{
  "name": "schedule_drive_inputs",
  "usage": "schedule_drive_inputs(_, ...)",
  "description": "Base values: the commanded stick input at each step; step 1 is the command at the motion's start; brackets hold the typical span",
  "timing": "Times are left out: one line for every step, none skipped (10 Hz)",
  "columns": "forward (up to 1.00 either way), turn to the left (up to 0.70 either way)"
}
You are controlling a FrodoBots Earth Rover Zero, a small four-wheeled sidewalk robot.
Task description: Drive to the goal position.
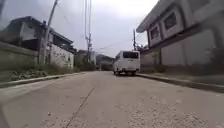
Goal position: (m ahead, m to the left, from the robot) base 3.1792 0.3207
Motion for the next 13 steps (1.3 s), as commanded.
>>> schedule_drive_inputs(0.50,0.00)
schedule_drive_inputs(0.50,0.00)
schedule_drive_inputs(0.50,0.00)
schedule_drive_inputs(0.50,0.00)
schedule_drive_inputs(0.50,0.00)
schedule_drive_inputs(0.50,0.00)
schedule_drive_inputs(0.50,0.00)
schedule_drive_inputs(0.50,0.00)
schedule_drive_inputs(0.50,0.00)
schedule_drive_inputs(0.50,0.00)
schedule_drive_inputs(0.50,0.00)
schedule_drive_inputs(0.50,0.00)
schedule_drive_inputs(0.50,0.00)
